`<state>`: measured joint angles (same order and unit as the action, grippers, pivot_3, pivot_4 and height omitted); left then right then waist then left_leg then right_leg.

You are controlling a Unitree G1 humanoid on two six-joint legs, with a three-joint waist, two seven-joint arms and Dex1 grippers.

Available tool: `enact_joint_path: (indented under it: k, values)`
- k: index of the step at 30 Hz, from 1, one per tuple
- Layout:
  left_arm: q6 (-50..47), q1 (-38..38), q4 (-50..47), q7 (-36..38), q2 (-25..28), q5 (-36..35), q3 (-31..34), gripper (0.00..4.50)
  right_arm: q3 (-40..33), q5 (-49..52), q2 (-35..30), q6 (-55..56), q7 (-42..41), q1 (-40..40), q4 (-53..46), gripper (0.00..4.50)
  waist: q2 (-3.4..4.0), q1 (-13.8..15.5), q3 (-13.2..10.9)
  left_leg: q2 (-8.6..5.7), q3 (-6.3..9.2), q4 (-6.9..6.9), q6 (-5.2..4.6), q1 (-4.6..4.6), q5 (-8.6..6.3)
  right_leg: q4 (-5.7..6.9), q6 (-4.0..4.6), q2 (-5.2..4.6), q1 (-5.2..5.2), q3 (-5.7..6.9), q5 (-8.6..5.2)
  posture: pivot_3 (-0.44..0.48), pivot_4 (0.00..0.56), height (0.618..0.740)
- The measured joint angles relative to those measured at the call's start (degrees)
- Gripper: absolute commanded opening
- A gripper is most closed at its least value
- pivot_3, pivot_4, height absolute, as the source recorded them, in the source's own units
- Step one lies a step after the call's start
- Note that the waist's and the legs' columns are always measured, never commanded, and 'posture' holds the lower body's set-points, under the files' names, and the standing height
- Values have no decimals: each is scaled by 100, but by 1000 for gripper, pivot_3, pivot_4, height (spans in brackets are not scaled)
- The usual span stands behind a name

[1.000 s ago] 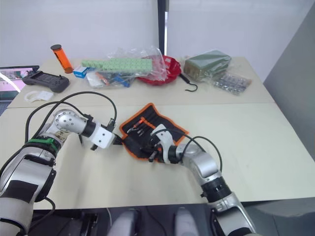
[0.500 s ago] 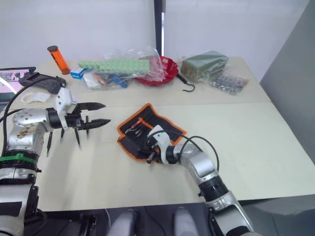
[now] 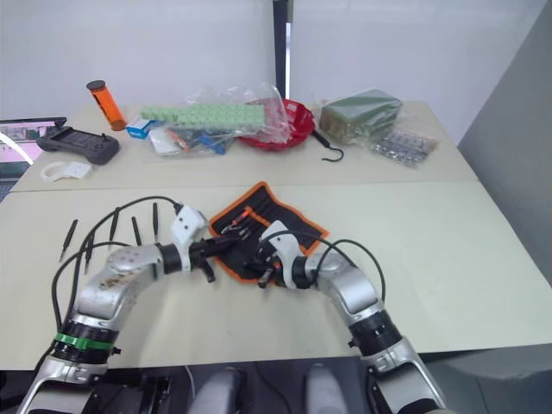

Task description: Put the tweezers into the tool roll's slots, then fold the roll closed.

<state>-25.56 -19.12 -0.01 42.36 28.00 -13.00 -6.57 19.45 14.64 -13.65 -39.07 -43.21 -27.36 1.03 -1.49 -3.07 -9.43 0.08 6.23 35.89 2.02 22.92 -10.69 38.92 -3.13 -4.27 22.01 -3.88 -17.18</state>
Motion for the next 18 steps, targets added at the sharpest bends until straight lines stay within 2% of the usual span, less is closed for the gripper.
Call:
enact_joint_path:
  k: [6, 9, 18]
  values:
    - [432, 76, 83, -37, -44, 215, -70, 29, -56, 7, 75, 245, -2, 64, -102, 0, 1, 50, -1, 0, -5, -1, 0, 5, 0, -6, 0, -3, 6, 0, 0, 0, 150, 740]
    - [546, 91, 117, -24, -46, 231, -71, 29, -34, -43, 125, 297, 9, -178, -9, 0, 1, 50, -1, 0, -6, -1, 0, 7, 0, -6, 0, -3, 10, 0, 0, 0, 150, 740]
    - [715, 83, 266, -19, -97, 236, -76, 29, -5, -310, 339, 1134, -25, -457, 1150, 0, 1, 53, 0, 0, -9, -2, 0, -1, 0, -6, 1, -4, 3, 0, 0, 0, 150, 740]
